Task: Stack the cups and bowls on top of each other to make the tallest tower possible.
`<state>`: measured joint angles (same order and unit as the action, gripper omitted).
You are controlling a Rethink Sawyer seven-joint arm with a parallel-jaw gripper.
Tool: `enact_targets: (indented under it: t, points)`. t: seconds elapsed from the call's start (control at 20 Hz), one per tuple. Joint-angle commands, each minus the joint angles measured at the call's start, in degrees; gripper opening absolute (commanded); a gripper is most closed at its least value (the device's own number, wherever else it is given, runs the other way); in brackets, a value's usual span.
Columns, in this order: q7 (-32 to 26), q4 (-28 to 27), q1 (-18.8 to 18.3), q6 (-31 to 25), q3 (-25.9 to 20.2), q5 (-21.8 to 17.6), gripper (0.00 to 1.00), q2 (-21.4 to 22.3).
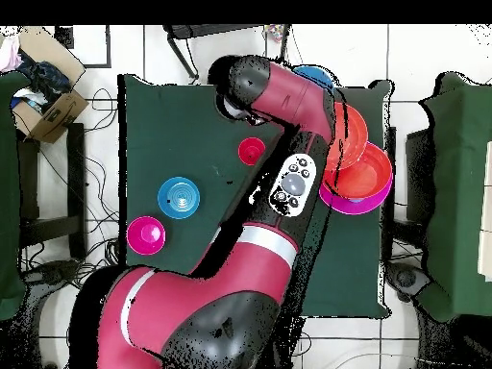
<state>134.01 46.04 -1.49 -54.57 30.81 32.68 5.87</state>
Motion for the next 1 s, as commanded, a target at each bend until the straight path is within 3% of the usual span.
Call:
enact_targets:
  t: [0.05,0.3,0.6,1.0]
  points:
    - [0.69,5.16,1.43,-3.88,-8.5,-3.08,1.0,-0.99]
    - [2.38,1.42,1.38,-2.48,-9.01,-2.59,1.0,-3.89]
    - [2.7,1.6,1.6,-3.97,-9.15,-2.54,1.0,-3.66]
    - [4.48,-0.62,1.5,-12.24,-7.69,-3.0,1.0,-4.96]
